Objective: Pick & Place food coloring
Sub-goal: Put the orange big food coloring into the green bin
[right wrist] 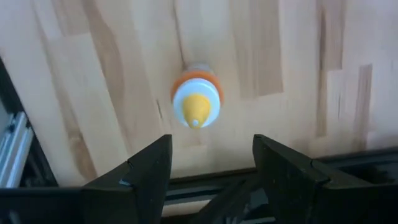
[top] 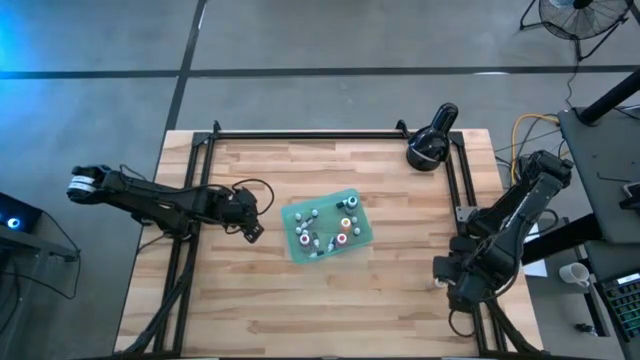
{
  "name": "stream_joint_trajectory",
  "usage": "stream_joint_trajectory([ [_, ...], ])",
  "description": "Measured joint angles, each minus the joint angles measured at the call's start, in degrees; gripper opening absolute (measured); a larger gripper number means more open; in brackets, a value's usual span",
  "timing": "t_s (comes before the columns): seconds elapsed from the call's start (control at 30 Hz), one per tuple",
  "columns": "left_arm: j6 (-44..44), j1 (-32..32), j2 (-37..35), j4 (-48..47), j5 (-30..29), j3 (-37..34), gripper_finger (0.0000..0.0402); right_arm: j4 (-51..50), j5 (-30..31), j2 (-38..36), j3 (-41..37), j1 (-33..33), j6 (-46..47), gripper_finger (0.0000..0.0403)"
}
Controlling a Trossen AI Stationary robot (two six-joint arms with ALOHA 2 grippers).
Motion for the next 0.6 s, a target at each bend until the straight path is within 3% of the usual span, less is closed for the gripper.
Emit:
stream_joint_trajectory([
  [0.23,0.03,0.00,0.00,1.74,-0.37,0.00,0.0213,3.58,-0.03,0.31,-0.40,0.00,-9.12,0.0217],
  [0.6,0.05,0.00,0.00,3.18,-0.76,0.00,0.0213,4.61,1.74,2.83,-2.22,-0.02,-13.25,0.0217],
])
